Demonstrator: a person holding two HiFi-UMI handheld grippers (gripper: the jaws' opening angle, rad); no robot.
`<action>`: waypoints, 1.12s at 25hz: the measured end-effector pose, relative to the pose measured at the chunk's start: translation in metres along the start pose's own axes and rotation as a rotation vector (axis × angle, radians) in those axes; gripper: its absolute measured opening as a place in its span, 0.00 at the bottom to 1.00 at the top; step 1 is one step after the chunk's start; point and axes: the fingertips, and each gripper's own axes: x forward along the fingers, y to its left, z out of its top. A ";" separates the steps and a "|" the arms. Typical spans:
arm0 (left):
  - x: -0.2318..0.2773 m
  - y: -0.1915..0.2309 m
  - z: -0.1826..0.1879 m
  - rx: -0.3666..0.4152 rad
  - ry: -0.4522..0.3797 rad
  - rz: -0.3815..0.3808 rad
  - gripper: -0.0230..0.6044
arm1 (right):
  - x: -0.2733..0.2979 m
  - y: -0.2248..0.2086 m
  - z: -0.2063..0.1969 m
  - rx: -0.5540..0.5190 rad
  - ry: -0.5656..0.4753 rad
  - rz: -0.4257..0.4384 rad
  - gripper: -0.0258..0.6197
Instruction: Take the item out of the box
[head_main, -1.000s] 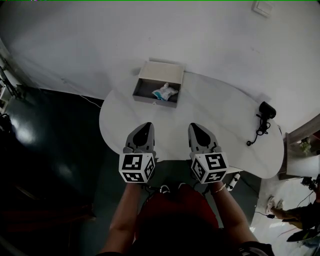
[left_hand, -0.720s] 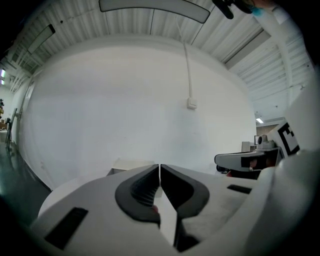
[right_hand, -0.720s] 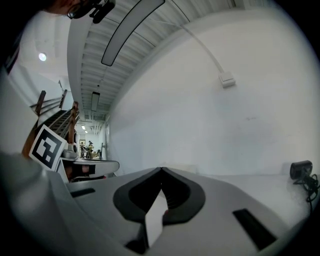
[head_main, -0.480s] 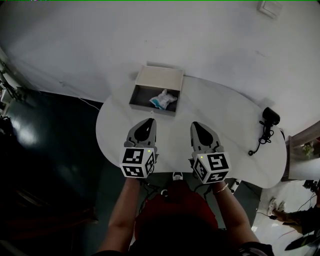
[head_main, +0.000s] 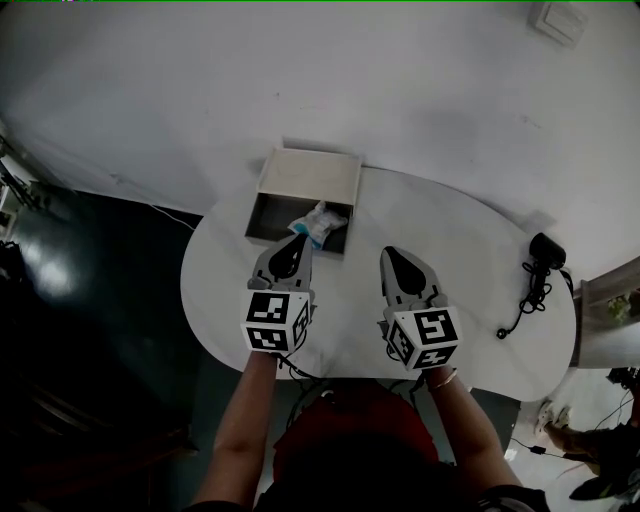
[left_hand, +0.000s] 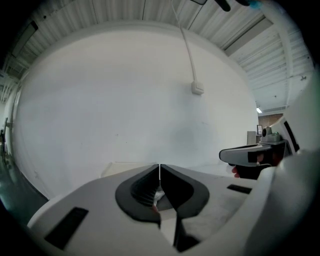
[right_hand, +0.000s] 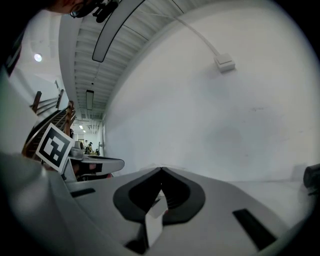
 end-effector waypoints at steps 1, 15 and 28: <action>0.006 0.001 0.000 0.012 0.003 0.000 0.07 | 0.004 -0.003 -0.001 0.001 0.004 0.001 0.06; 0.064 0.008 -0.028 0.069 0.187 -0.045 0.20 | 0.044 -0.029 -0.015 0.030 0.060 0.021 0.06; 0.102 0.018 -0.060 0.211 0.386 -0.091 0.37 | 0.060 -0.047 -0.031 0.045 0.109 0.006 0.06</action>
